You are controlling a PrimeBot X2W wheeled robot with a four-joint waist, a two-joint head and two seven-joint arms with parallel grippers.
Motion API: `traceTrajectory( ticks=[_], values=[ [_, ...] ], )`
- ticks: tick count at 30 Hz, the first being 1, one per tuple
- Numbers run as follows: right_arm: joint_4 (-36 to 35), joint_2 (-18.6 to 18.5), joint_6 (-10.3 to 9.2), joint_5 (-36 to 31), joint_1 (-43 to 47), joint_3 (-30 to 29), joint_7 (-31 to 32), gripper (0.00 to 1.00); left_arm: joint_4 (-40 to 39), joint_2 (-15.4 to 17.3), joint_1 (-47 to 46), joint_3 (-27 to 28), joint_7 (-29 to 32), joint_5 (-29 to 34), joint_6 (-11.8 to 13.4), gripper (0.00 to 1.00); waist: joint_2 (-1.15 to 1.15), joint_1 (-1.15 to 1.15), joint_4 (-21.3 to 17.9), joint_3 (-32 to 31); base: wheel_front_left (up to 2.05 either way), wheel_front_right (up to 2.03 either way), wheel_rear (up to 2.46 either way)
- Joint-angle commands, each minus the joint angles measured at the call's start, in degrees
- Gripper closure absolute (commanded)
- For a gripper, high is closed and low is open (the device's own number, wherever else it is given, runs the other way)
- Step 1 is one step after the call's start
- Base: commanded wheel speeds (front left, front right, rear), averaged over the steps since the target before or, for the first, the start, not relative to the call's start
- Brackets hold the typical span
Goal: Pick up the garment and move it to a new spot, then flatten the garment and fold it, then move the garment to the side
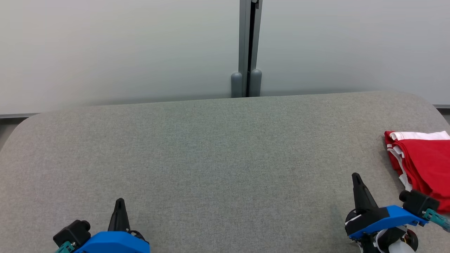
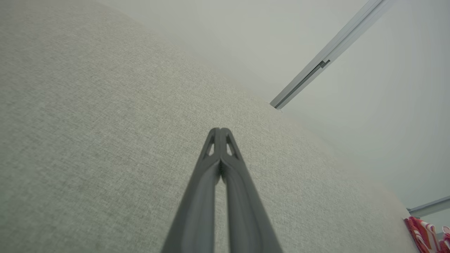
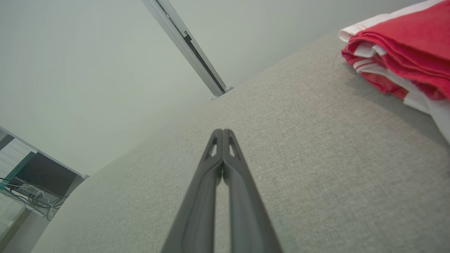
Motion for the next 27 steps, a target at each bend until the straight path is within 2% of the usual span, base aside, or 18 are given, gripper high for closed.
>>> traceTrajectory(
  ticks=[1, 27],
  values=[
    [-1.4, -0.3, 0.01, 1.5, -0.3, -0.2, 0.3, 1.0, -1.1, 0.0, -1.9, 0.7, 0.3, -1.3, -0.3, 1.0, 0.0, 0.0, 0.0, 0.0, 0.0, 0.0, 0.0],
    [-6.1, -0.4, 0.02, 21.5, 1.3, -1.7, 5.5, 1.0, -3.7, 0.0, -3.1, 4.3, 5.5, -20.1, -3.3, 1.0, 0.0, 0.0, 0.3, 0.3, 0.0, 0.0, 0.0]
  ],
)
